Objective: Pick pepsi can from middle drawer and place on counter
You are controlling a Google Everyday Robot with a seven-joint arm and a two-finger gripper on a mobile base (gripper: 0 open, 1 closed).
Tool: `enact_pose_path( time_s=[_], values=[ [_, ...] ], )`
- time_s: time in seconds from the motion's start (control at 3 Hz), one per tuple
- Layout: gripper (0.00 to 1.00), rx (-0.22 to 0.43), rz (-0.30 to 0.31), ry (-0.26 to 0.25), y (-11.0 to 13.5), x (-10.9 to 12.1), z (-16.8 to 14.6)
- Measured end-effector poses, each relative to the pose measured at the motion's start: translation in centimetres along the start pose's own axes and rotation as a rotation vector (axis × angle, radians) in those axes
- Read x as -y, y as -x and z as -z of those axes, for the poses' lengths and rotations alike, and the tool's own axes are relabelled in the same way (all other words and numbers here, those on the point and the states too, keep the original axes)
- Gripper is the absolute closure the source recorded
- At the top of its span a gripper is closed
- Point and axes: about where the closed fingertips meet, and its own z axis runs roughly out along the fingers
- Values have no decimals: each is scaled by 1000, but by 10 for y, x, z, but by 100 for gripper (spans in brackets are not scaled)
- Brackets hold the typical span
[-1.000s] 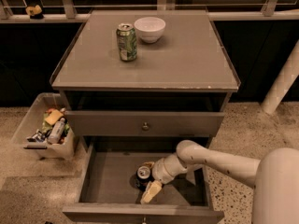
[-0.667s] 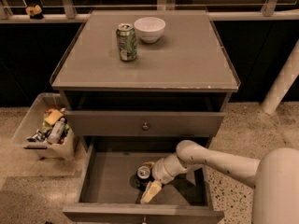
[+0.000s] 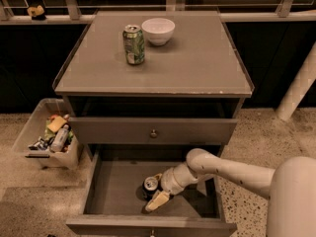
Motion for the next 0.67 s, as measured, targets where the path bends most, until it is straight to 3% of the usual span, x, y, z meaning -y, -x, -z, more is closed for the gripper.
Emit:
enact_pose_path(
  time_s=[0.67],
  values=[
    [87, 0, 0, 0, 0, 0, 0]
  ],
)
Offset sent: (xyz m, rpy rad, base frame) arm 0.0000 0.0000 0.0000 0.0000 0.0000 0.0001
